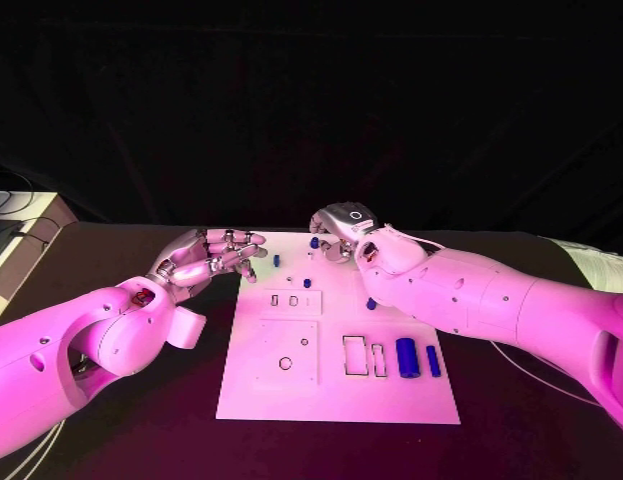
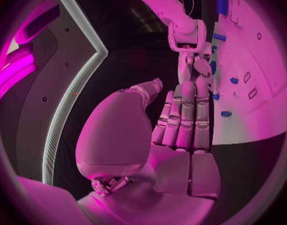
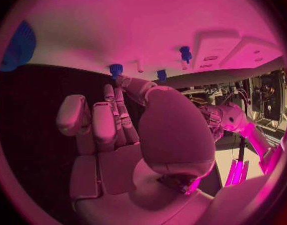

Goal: Assemble the parts on the task board

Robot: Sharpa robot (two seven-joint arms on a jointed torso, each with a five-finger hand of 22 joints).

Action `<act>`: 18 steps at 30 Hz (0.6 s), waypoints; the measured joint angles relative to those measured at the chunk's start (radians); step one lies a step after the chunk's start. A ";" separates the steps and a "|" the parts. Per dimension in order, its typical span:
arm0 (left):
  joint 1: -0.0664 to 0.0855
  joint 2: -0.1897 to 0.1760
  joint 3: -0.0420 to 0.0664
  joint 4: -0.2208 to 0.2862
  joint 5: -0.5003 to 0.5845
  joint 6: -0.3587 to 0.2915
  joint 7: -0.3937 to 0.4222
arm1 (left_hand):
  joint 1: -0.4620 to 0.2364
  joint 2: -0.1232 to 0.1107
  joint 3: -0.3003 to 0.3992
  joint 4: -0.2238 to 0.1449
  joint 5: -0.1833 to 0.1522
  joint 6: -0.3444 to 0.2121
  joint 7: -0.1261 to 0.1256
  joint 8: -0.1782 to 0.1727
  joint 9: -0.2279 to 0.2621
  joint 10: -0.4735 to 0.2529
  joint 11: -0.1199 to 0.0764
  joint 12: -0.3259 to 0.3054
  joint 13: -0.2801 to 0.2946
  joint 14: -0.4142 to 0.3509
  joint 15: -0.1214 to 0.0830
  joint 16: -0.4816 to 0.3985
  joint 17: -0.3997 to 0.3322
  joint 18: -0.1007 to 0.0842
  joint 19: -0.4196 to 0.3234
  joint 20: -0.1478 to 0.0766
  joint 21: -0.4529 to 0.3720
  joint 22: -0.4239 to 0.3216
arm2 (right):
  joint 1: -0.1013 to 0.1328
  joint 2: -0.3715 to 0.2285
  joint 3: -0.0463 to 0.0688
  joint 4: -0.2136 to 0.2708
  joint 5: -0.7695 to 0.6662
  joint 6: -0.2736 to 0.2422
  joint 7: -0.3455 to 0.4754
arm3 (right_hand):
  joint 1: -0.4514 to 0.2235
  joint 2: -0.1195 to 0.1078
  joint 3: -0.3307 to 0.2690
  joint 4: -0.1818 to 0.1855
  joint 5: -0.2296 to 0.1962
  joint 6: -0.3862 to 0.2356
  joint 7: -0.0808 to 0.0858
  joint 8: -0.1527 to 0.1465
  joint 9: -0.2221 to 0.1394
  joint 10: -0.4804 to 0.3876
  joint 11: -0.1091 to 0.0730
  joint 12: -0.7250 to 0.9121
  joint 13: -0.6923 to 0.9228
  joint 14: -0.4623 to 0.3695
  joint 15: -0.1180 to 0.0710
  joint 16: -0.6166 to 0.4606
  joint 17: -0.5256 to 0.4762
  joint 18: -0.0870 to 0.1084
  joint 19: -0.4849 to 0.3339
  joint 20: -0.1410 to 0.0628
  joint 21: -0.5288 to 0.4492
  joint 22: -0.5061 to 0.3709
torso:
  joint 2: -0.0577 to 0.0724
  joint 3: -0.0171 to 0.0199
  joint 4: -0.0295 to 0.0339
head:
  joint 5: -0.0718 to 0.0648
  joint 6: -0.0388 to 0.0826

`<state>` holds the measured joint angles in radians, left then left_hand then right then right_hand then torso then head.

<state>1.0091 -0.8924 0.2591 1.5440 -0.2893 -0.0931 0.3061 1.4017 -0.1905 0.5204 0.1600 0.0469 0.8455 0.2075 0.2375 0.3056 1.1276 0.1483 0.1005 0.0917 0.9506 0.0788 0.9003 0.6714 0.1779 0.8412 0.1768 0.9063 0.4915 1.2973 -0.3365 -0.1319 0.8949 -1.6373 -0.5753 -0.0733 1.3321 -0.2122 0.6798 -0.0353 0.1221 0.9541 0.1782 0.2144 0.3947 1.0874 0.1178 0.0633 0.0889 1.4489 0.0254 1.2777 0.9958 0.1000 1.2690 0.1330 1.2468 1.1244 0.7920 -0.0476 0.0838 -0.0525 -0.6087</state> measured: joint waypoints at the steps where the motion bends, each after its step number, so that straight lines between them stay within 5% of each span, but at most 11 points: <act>1: 0.000 0.000 0.000 -0.001 0.000 0.000 0.000 | 0.000 0.000 0.000 0.000 0.000 0.000 0.000 0.000 0.000 0.000 0.000 0.000 0.000 0.000 0.000 0.000 0.000 0.000 0.000 0.000 0.000 0.000 | 0.000 -0.009 0.000 0.012 0.004 -0.005 0.002 | 0.003 -0.004 -0.001 0.001 0.000 0.000 0.000 0.000 0.000 0.000 0.000 0.000 0.000 0.000 0.000 0.000 -0.002 0.000 -0.001 0.001 -0.003 -0.002 | 0.000 0.0000 0.0000 | 0.001 0.000; 8: 0.000 -0.005 0.000 -0.010 0.001 0.011 0.006 | -0.006 -0.006 0.000 0.000 0.000 -0.004 0.004 -0.004 0.001 -0.009 0.002 0.000 0.000 -0.054 0.011 -0.030 -0.021 0.000 -0.046 0.010 -0.007 -0.005 | 0.016 -0.125 0.011 0.147 0.099 -0.024 0.030 | -0.035 -0.042 -0.054 0.038 0.038 -0.064 0.010 -0.049 -0.009 0.009 0.008 0.005 -0.010 -0.022 0.007 -0.055 -0.081 0.016 -0.050 0.003 -0.079 -0.081 | -0.003 0.0022 -0.0069 | 0.005 0.006; 13: 0.000 -0.010 0.000 -0.012 0.002 0.019 0.015 | -0.006 -0.006 0.000 0.000 0.000 -0.018 0.005 -0.016 0.001 -0.017 0.002 -0.004 0.000 -0.054 0.011 -0.035 -0.027 0.000 -0.051 0.014 -0.008 -0.007 | 0.042 -0.221 0.019 0.234 0.204 -0.004 0.039 | -0.038 -0.045 -0.110 0.056 0.054 -0.093 0.005 -0.080 -0.020 0.157 -0.012 0.094 0.032 0.000 -0.009 -0.019 -0.025 0.016 -0.010 -0.008 -0.053 -0.037 | -0.008 0.0054 -0.0165 | 0.011 0.012; 16: -0.002 -0.014 0.000 -0.011 0.003 0.024 0.022 | -0.006 -0.006 0.003 -0.003 0.000 -0.041 -0.002 -0.029 -0.004 -0.022 -0.003 -0.005 0.000 -0.054 0.011 -0.038 -0.033 0.000 -0.055 0.013 -0.011 -0.008 | 0.062 -0.272 0.021 0.274 0.251 0.035 0.035 | -0.026 -0.051 -0.208 0.062 0.064 -0.092 -0.020 -0.081 -0.018 0.248 -0.045 0.287 0.186 0.016 -0.038 0.031 0.050 0.012 0.040 -0.038 -0.009 0.024 | -0.012 0.0078 -0.0228 | 0.013 0.014; 18: -0.005 -0.017 0.000 -0.008 0.003 0.026 0.027 | -0.006 -0.006 0.003 -0.003 0.000 -0.041 -0.002 -0.029 -0.004 -0.022 -0.003 -0.005 0.000 -0.054 0.011 -0.038 -0.033 0.000 -0.055 0.012 -0.011 -0.008 | 0.074 -0.305 0.022 0.293 0.274 0.068 0.027 | 0.005 -0.027 -0.294 0.097 0.078 -0.085 -0.035 -0.079 -0.013 0.185 -0.057 0.653 0.593 0.018 -0.040 0.098 0.157 0.000 0.076 -0.042 0.024 0.073 | -0.013 0.0091 -0.0272 | 0.012 0.016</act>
<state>1.0043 -0.9090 0.2591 1.5357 -0.2858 -0.0669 0.3328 1.3959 -0.1963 0.5232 0.1571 0.0469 0.8040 0.2056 0.2090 0.3012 1.1057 0.1450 0.0956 0.0917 0.8968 0.0895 0.8625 0.6383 0.1778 0.7858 0.1893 0.8955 0.4837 1.3708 -0.6415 -0.1100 1.1879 -1.3630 -0.5074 -0.0460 1.3375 -0.2395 0.3859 0.0622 0.1998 0.8687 0.1429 0.1355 0.3821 1.2723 0.0603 0.7166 0.6823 1.4665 -0.0148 1.3755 1.1525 0.0997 1.3445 0.0912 1.2706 1.1979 0.7786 -0.0384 0.0566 -0.0401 -0.5925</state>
